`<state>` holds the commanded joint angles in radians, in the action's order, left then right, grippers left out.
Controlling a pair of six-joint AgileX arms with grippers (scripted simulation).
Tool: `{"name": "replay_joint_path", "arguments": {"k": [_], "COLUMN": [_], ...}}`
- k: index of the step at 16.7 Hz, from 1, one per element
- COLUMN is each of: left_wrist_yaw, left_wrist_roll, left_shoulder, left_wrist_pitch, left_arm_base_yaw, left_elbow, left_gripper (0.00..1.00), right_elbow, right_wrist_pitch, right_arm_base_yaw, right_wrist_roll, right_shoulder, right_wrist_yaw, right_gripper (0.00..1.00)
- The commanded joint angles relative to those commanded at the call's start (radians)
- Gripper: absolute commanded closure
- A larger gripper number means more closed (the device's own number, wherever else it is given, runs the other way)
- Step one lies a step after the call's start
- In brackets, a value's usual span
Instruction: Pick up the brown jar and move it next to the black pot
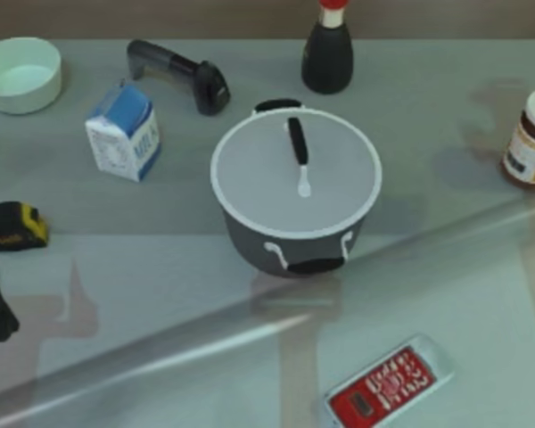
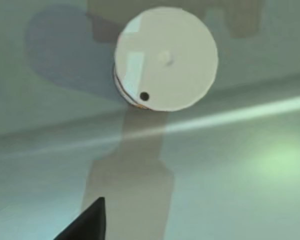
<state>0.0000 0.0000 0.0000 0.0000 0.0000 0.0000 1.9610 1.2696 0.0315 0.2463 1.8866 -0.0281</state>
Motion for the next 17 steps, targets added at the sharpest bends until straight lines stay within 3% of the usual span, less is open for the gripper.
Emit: {"name": "replay_joint_path", "arguments": {"k": [9, 17], "left_wrist_yaw": [0.000, 0.000], "left_wrist_roll": [0.000, 0.000], "left_shoulder": [0.000, 0.000], "left_wrist_pitch": [0.000, 0.000], "left_arm_base_yaw": [0.000, 0.000], "left_elbow": [0.000, 0.000], "left_gripper": [0.00, 0.00], "right_elbow": [0.743, 0.885], "right_wrist_pitch": [0.362, 0.438], "right_arm_base_yaw": [-0.026, -0.034], "right_wrist_roll": [0.117, 0.142], "right_shoulder": [0.678, 0.821], "right_wrist_yaw": [0.014, 0.018], "right_gripper": [0.00, 0.00]}}
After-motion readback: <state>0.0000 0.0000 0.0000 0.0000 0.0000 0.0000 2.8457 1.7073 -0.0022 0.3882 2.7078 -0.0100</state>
